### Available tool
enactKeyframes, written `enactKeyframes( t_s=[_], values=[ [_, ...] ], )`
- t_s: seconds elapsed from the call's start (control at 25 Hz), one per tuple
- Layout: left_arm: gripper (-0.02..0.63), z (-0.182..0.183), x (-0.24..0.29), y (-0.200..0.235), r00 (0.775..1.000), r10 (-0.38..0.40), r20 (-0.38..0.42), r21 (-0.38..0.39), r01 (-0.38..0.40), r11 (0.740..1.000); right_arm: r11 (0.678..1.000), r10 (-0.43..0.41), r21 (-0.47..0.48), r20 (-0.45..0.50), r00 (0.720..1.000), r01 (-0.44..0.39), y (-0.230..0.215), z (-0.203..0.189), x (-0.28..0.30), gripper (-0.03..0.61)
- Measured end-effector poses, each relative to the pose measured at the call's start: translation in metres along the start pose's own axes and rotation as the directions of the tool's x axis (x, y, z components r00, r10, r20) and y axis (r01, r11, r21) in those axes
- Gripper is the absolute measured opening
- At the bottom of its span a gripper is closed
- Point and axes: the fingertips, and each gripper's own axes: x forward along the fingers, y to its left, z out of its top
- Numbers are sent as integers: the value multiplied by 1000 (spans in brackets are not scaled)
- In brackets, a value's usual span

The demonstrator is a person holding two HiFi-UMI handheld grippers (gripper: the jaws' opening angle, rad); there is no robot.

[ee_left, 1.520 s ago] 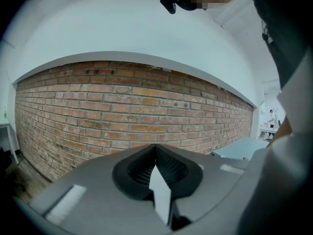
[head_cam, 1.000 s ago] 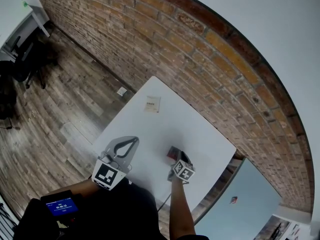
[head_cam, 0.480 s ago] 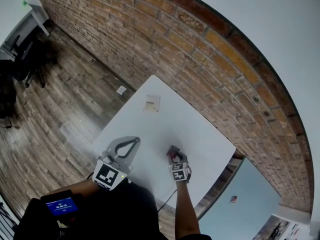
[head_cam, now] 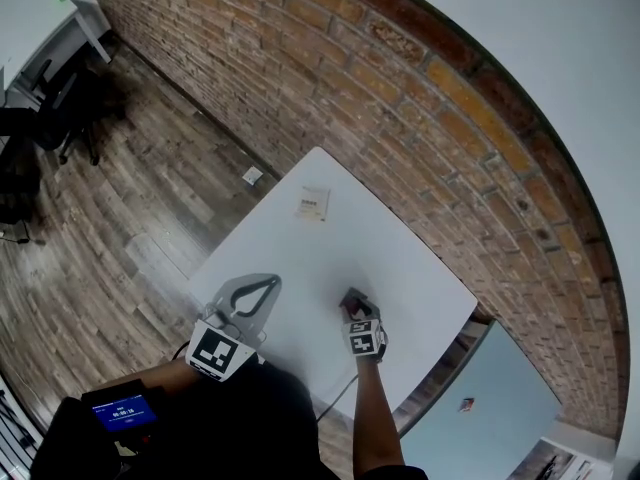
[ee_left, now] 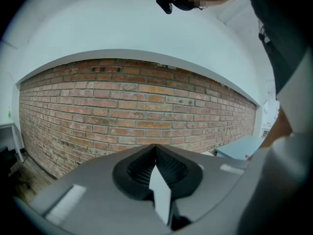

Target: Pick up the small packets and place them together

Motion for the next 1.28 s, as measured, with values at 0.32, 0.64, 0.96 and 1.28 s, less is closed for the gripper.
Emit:
enactKeyframes(
  t_s=[0.32,0.64,0.96,1.28],
  values=[
    [0,0,1,4,1000,13,-4,1,-13,1000,961,-6,277,59,998,-11,-12,0,-2,163],
    [0,2,2,-3,1000,10,-2,10,-10,1000,980,21,197,48,999,-30,-7,1,-4,163],
    [0,6,-2,-10,999,32,14,1,-32,999,996,7,93,99,995,-16,-7,13,-26,169],
    [0,13,6,-50,998,33,47,21,-35,999,982,66,158,214,975,-101,-2,11,-58,163]
  ],
)
